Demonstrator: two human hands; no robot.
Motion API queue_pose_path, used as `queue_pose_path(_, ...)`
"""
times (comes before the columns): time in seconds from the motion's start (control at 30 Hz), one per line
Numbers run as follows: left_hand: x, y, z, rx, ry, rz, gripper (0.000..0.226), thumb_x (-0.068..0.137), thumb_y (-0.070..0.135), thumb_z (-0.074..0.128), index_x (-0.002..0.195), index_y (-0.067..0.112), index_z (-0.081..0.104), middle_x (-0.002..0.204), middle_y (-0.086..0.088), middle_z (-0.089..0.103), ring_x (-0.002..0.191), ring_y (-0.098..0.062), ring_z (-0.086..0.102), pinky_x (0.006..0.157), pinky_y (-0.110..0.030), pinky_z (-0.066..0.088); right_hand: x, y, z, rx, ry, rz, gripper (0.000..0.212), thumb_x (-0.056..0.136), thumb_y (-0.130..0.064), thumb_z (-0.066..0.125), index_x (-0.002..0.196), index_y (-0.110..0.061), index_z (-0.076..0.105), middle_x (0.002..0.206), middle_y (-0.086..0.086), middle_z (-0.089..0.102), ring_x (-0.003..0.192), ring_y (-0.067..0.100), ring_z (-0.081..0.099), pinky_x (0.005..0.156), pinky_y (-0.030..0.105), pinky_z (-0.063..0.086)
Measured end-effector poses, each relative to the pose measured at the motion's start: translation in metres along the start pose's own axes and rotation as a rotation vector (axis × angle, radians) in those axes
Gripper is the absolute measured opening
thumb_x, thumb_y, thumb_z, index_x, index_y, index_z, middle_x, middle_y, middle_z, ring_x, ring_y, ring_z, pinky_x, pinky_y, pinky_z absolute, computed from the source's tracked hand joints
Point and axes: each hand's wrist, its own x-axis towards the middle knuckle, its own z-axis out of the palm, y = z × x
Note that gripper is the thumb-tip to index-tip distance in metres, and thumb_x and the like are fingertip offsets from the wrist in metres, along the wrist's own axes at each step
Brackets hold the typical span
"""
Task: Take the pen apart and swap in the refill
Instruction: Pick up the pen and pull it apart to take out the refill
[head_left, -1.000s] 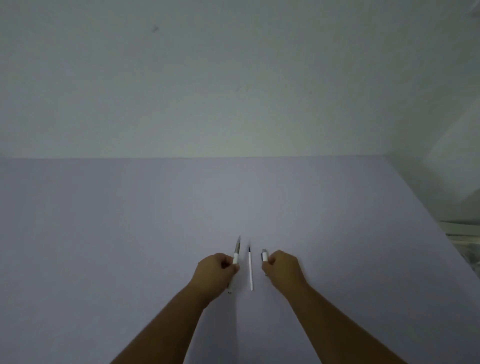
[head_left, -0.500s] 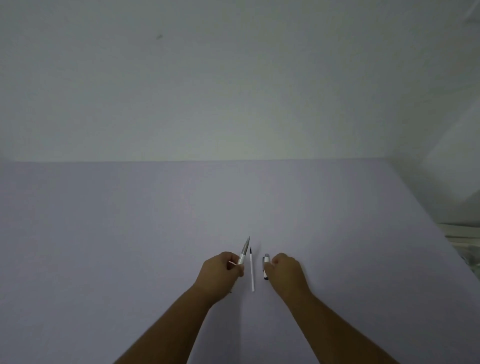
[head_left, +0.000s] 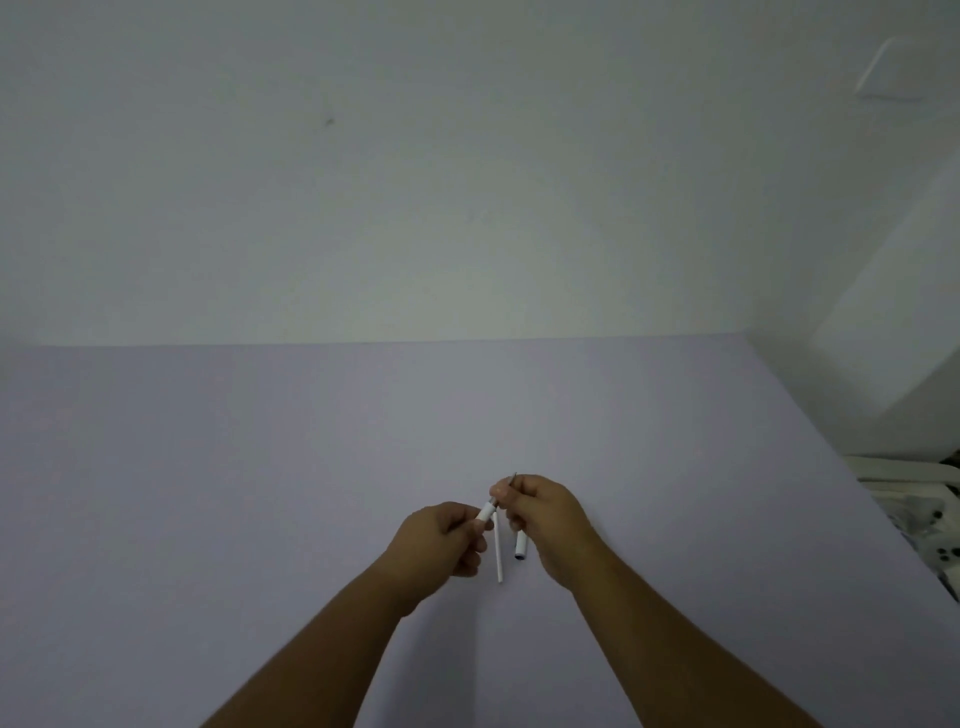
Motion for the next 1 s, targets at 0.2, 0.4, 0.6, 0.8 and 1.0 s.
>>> queue_pose_path(0.2,-0.009,0.005,-0.005,0.142,0.019,0.075,0.019,0.094,0.016,0.049,0.102,0.012,0.065,0.079,0.0,0.066,0.064,-0.01,0.061,0.063,-0.019,0.056,-0.004,-0.009,-0.005,-0.044,0.01,0.114,0.031,0.078,-0.038,0.071,0.079,-0.007,0.07,0.07,0.004,0.057,0.066,0.018,0.05,0.067,0.03,0.046)
queue_pose_path(0.4,-0.012,0.012,-0.006,0.214,0.034,0.12,0.02,0.095,0.017,0.048,0.103,0.011,0.064,0.082,-0.002,0.066,0.067,-0.012,0.062,0.07,-0.024,0.056,-0.005,-0.015,-0.008,0.096,-0.078,0.053,0.014,0.085,-0.005,0.062,0.081,-0.013,0.072,0.079,0.005,0.065,0.075,0.016,0.059,0.068,0.025,0.051)
queue_pose_path(0.6,-0.013,0.015,-0.006,0.247,0.029,0.139,0.02,0.095,0.018,0.047,0.103,0.011,0.064,0.081,0.0,0.066,0.065,-0.01,0.061,0.067,-0.02,0.054,-0.007,-0.018,-0.008,0.041,-0.05,0.066,0.006,0.081,-0.012,0.07,0.075,-0.011,0.071,0.071,0.004,0.065,0.068,0.016,0.059,0.065,0.025,0.051)
queue_pose_path(0.8,-0.015,0.014,-0.007,0.272,0.032,0.142,0.02,0.095,0.019,0.047,0.102,0.012,0.064,0.08,0.001,0.065,0.065,-0.01,0.061,0.064,-0.017,0.053,-0.007,-0.02,-0.009,0.087,-0.087,0.098,0.012,0.08,-0.02,0.072,0.081,-0.008,0.069,0.076,0.005,0.067,0.07,0.015,0.06,0.067,0.024,0.052)
queue_pose_path(1.0,-0.015,0.014,-0.009,0.303,0.042,0.13,0.019,0.095,0.019,0.047,0.101,0.013,0.064,0.077,0.005,0.063,0.063,-0.007,0.06,0.06,-0.014,0.048,-0.006,-0.022,-0.01,0.117,-0.113,0.058,0.015,0.083,0.002,0.062,0.089,-0.01,0.068,0.085,0.007,0.07,0.083,0.018,0.065,0.071,0.024,0.053)
